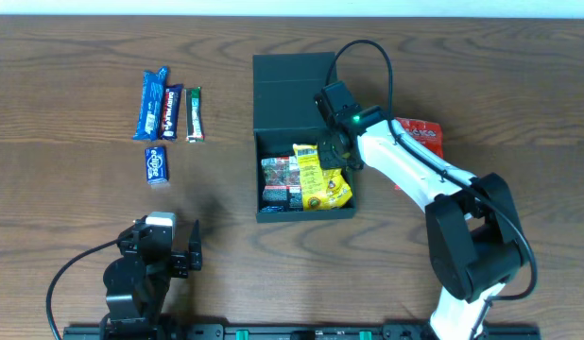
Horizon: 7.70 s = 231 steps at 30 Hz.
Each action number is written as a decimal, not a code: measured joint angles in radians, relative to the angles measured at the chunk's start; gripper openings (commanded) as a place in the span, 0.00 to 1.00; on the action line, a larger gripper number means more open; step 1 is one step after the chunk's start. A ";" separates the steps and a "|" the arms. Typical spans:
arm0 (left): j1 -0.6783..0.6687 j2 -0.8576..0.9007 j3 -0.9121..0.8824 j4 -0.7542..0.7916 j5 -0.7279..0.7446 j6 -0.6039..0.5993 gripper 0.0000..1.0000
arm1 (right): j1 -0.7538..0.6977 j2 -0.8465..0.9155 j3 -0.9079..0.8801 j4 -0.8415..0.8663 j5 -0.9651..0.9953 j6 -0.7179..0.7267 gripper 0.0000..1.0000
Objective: Pack container
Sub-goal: 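Release the yellow bag and move the right gripper to the red bag, then lower the right gripper onto the red HACKS bag and grasp it, then lift the red bag and carry it over the box with the right gripper, then lower the red bag into the box's left side and release it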
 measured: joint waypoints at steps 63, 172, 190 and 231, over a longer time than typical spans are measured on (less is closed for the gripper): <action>0.000 0.000 0.000 0.000 0.000 0.000 0.95 | -0.512 0.085 0.106 -0.112 -0.101 -0.293 0.99; 0.000 0.000 0.000 0.000 0.000 0.000 0.96 | 0.170 0.177 0.457 -0.388 -0.305 0.061 0.75; 0.000 0.000 0.000 0.000 0.000 0.000 0.95 | 0.117 0.179 0.595 -0.481 -0.304 -0.021 0.01; 0.000 0.000 0.000 0.000 0.000 0.000 0.95 | 0.143 0.190 0.434 -0.228 -0.311 -0.186 0.01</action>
